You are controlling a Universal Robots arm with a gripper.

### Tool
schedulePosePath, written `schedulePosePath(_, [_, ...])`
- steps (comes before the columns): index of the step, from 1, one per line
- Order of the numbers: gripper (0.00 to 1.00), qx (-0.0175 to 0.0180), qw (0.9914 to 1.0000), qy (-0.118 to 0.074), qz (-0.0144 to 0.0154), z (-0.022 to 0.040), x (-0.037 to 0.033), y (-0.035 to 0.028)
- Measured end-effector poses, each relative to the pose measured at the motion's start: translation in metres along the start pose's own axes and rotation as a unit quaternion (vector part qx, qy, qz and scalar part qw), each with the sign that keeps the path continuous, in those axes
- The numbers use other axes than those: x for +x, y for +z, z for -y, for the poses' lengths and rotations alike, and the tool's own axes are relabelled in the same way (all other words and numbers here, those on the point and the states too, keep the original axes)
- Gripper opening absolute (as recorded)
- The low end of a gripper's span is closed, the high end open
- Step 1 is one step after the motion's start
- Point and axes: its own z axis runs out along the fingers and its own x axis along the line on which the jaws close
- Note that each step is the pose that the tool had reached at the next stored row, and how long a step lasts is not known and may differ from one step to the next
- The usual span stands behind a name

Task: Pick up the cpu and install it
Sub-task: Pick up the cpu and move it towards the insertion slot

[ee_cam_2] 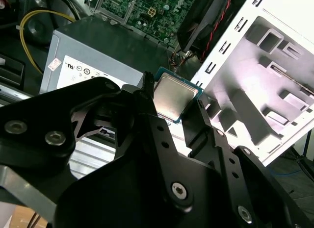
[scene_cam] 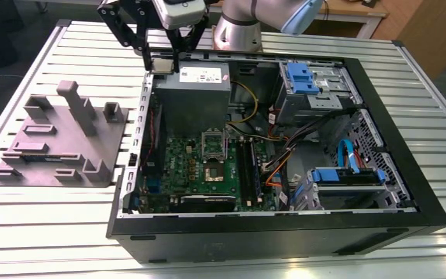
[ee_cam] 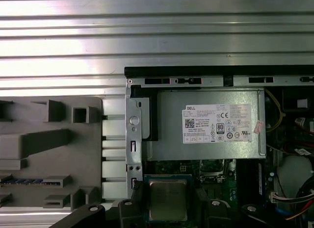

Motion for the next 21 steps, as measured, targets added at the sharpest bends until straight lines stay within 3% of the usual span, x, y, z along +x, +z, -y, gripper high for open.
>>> schedulePosePath(21, [0.47,0.0,1.0,0.0,0.0,-0.0003,-0.0075,0.0001])
